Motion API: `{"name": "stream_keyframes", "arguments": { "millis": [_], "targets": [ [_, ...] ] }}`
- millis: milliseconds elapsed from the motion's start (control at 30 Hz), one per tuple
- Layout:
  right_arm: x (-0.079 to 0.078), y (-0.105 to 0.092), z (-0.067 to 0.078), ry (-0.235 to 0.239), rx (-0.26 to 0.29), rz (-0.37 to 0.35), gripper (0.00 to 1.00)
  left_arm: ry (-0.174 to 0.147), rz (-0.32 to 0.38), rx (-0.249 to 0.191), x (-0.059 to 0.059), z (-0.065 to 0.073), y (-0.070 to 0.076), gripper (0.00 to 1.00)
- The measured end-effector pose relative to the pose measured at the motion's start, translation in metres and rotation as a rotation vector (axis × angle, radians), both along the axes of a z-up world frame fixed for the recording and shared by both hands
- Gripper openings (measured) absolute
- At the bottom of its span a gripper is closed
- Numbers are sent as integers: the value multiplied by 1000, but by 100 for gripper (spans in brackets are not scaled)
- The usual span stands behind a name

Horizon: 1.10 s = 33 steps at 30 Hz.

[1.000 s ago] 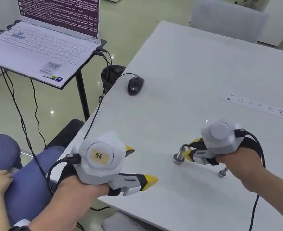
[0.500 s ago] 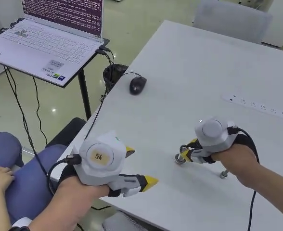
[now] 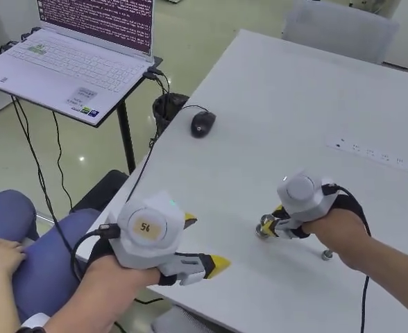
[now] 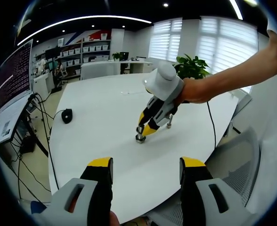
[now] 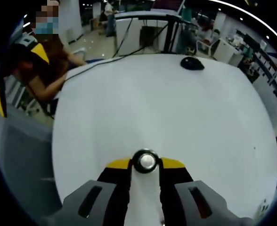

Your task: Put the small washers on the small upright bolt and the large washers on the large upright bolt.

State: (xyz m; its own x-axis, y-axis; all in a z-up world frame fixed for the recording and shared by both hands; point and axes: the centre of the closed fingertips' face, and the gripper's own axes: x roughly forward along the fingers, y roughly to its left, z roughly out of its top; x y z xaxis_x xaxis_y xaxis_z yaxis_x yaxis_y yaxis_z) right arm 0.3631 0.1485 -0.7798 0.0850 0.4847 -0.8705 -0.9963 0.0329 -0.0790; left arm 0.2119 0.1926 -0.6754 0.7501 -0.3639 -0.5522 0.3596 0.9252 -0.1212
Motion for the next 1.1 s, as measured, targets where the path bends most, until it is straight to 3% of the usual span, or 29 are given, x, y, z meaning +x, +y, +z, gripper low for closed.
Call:
{"name": "stream_keyframes", "arguments": {
  "millis": [600,833,967,1100],
  "targets": [
    [1,-3,-30,39,-28,-35,23,-3,-8,-2,3,1,-4,56],
    [0,-1,-29,43,-19,-34,24,-8,-13,-7,7,1,-8,56],
    [-5,-1,-25,72,35,-57,24,-6,-25,-5,8,0,-10,56],
    [-12,-13,-25,57,51,-87,26,-8,-33,-3,9,-2,-11,56]
  ]
}}
